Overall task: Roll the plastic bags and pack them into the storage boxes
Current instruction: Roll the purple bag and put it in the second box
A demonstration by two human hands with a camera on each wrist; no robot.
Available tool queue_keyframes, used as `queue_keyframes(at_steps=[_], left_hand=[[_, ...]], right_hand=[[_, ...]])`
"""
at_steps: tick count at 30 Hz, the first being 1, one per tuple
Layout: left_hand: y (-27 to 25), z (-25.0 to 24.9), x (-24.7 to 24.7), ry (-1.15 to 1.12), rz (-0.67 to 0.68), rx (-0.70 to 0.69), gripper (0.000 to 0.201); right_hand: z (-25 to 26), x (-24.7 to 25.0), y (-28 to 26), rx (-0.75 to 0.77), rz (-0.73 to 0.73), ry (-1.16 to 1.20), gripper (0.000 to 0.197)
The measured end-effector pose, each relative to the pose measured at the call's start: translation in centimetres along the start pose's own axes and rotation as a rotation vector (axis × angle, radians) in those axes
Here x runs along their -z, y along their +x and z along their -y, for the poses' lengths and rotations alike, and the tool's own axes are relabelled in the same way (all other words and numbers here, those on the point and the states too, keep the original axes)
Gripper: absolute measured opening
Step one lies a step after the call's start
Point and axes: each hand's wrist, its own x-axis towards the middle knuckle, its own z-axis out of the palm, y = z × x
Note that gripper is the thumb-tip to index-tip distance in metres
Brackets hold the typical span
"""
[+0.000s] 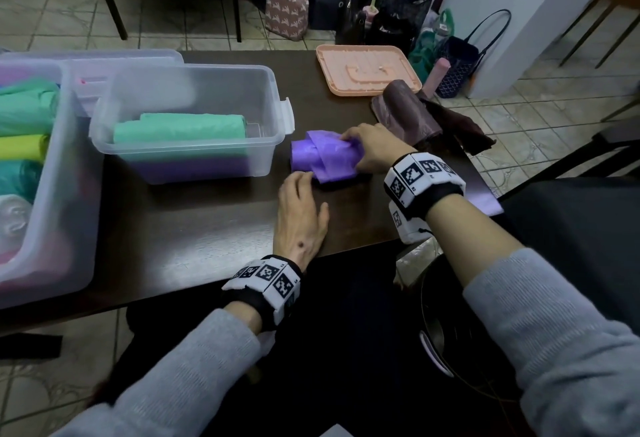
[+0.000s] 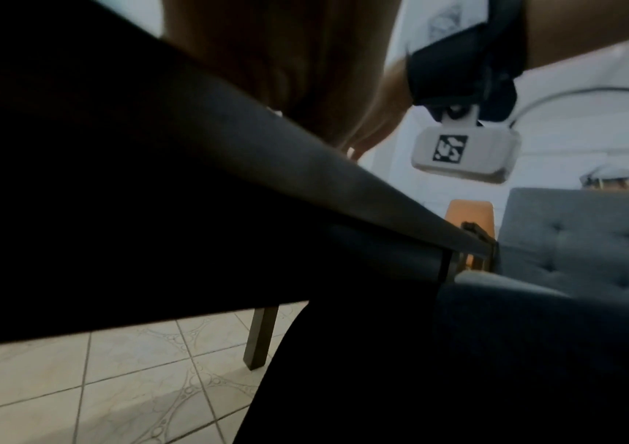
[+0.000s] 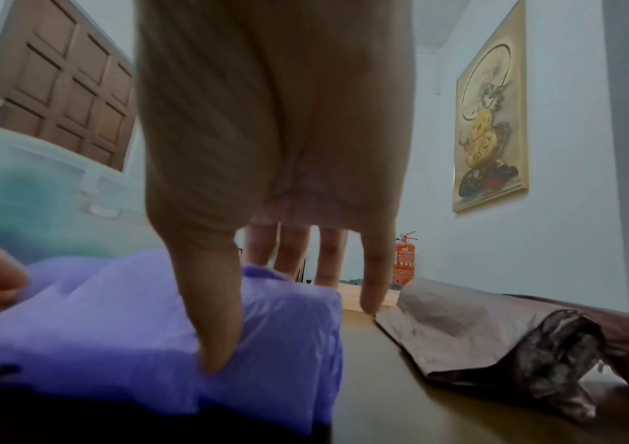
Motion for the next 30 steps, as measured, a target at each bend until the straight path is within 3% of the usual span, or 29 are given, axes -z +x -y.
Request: queue_keyframes(at_steps=[3,5,8,10,13,17,20,23,27,30], left_hand=[[0.9,0.0,1.0,0.129,-0.12,-0.049,0.058],[2.2,-0.1,1.9,0.254,-0.105,-0.12,0.065],[3.8,-0.5,3.3,0.339,0.176,-0.24,0.071],[4.1,-0.7,3.6,0.35,0.28,-0.271,0.06],[4.0,-1.8,3.8,0.242,0.223,-0.176,0.036],[4.6,-2.4,4.3,0.1,0.107,-0.04,0.029],[5.5,-2.8,5.1,-0.106,0.026,0.041,0.026],[6.9,-3.7,6.2,-0.144,0.014,0.046,0.021],[9.6,-5.0,7.0,-0.16,0.022,0.097,0.022],[10.8,-5.6,7.3,-0.169,0.144,0.178,0.049]], right_hand=[[-0.3,-0.3,-1.2,0.055,0.045,0.073,0.07],[-0.5,-0.7,-2.0,0.101,0.019,0.18,0.081],[-1.0,-0.9,-3.0,0.097,-0.061,0.286,0.089],[-1.5,-0.9,-3.3,0.107,-0.101,0.317,0.074],[-2.1,-0.9,-3.5,0.129,-0.116,0.281,0.048],[-2.3,-1.0,-4.0,0.157,-0.079,0.222,0.032],[-2.1,-1.3,-4.3,0.168,-0.087,0.193,0.033],[-1.8,-1.4,-4.7,0.15,-0.1,0.167,0.038],[-1.3,-1.6,-5.0,0.087,-0.096,0.016,0.065],[-1.0,-2.1,-5.0,0.089,-0.146,0.154,0.063]])
